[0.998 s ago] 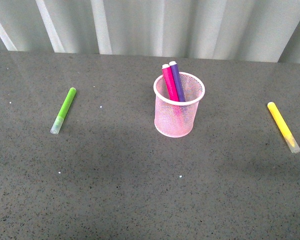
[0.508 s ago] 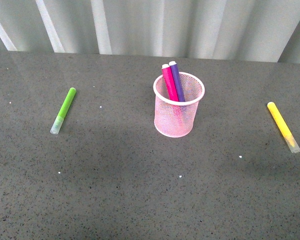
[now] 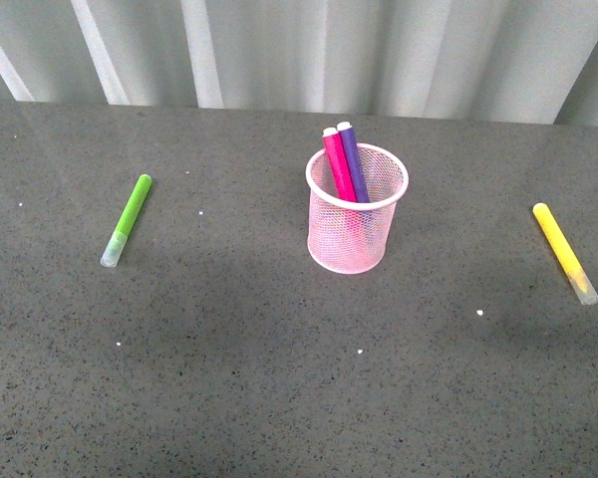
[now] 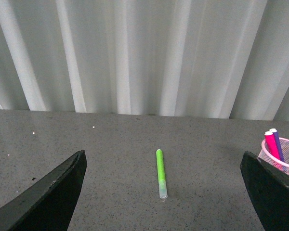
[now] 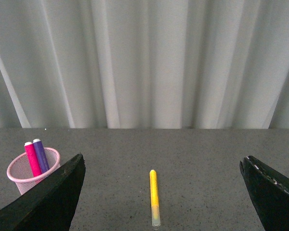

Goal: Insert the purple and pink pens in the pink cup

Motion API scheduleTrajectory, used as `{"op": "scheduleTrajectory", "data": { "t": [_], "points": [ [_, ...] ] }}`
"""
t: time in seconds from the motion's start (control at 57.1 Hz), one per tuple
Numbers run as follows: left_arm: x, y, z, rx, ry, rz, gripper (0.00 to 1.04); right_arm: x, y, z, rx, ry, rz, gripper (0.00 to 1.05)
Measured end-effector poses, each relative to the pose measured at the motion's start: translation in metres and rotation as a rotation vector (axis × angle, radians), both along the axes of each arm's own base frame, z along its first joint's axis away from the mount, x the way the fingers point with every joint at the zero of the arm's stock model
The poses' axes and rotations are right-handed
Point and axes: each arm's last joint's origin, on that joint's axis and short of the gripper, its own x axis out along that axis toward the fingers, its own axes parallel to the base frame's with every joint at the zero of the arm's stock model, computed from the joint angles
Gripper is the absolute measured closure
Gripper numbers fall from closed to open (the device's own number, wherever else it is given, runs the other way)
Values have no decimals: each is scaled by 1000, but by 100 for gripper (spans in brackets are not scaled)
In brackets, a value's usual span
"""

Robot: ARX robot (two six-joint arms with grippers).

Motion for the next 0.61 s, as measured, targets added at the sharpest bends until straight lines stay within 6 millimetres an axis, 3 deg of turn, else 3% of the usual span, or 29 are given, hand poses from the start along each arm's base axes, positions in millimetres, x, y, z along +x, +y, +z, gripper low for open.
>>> {"op": "scheduleTrajectory", "data": {
  "t": [0.613],
  "points": [
    [0,0,0,0,0,0,7,0,0,0,0,0,0,7]
  ]
}}
